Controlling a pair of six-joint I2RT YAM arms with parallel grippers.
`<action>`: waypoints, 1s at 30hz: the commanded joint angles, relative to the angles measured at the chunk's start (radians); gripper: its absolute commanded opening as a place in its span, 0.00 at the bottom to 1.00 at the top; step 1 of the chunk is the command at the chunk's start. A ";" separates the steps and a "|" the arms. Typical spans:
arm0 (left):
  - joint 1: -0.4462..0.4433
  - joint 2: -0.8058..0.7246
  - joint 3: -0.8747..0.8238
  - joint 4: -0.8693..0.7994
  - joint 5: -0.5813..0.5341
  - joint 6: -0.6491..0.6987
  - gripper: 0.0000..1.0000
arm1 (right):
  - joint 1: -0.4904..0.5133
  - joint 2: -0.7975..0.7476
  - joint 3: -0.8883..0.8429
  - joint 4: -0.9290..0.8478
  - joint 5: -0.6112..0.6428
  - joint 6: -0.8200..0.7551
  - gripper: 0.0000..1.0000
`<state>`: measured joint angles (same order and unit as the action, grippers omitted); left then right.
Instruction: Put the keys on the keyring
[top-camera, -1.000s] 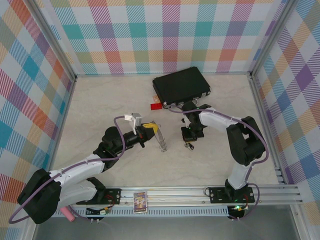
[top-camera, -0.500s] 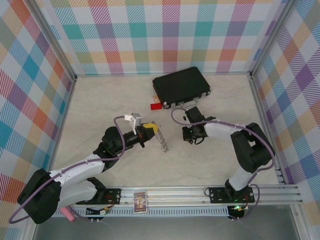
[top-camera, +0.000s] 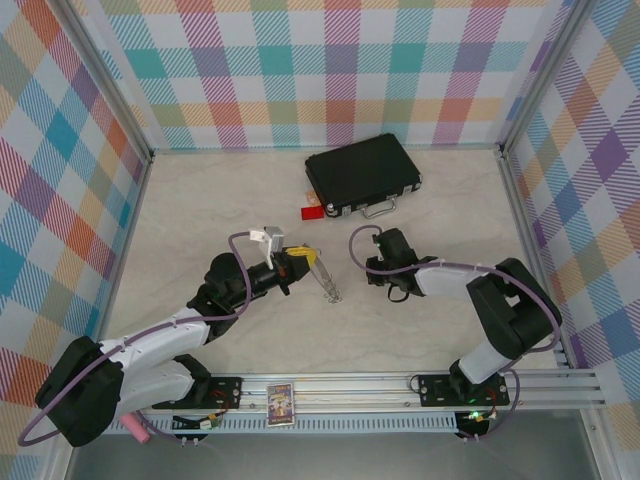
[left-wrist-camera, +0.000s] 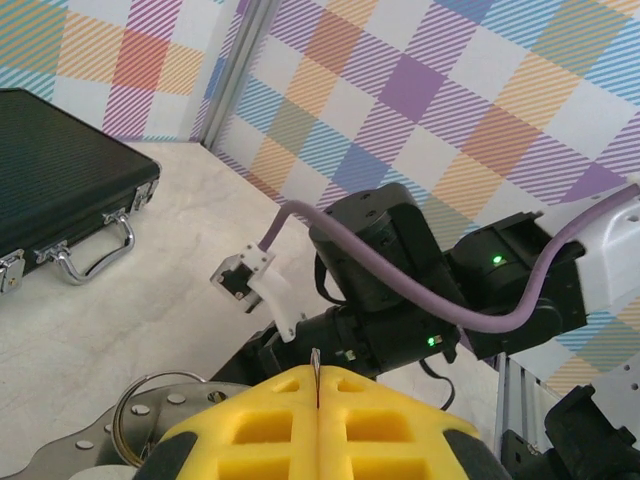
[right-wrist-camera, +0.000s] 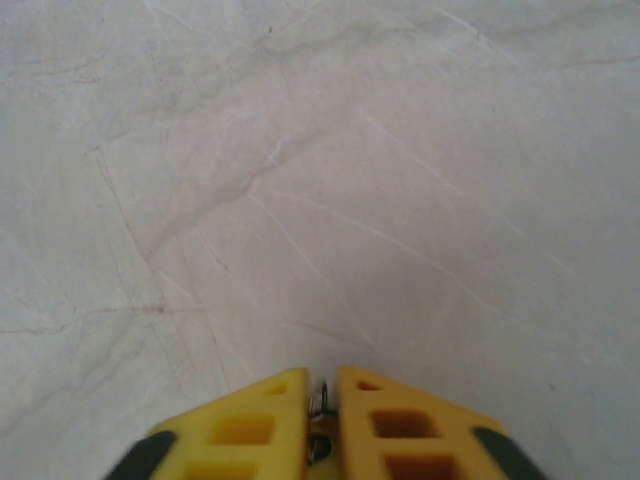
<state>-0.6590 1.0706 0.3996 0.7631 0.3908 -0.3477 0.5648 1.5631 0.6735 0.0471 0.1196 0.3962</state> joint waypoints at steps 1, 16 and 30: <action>-0.008 -0.005 -0.004 0.065 0.001 0.008 0.00 | 0.007 -0.068 0.023 -0.112 -0.016 0.015 0.25; -0.008 -0.012 -0.002 0.062 0.001 0.007 0.00 | -0.029 0.140 0.606 -0.893 -0.108 -0.164 0.30; -0.008 -0.054 -0.005 0.051 0.001 0.001 0.00 | -0.066 0.527 0.991 -1.258 -0.125 -0.258 0.24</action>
<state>-0.6590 1.0386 0.3996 0.7624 0.3908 -0.3477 0.5064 2.0636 1.6283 -1.0931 0.0021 0.1692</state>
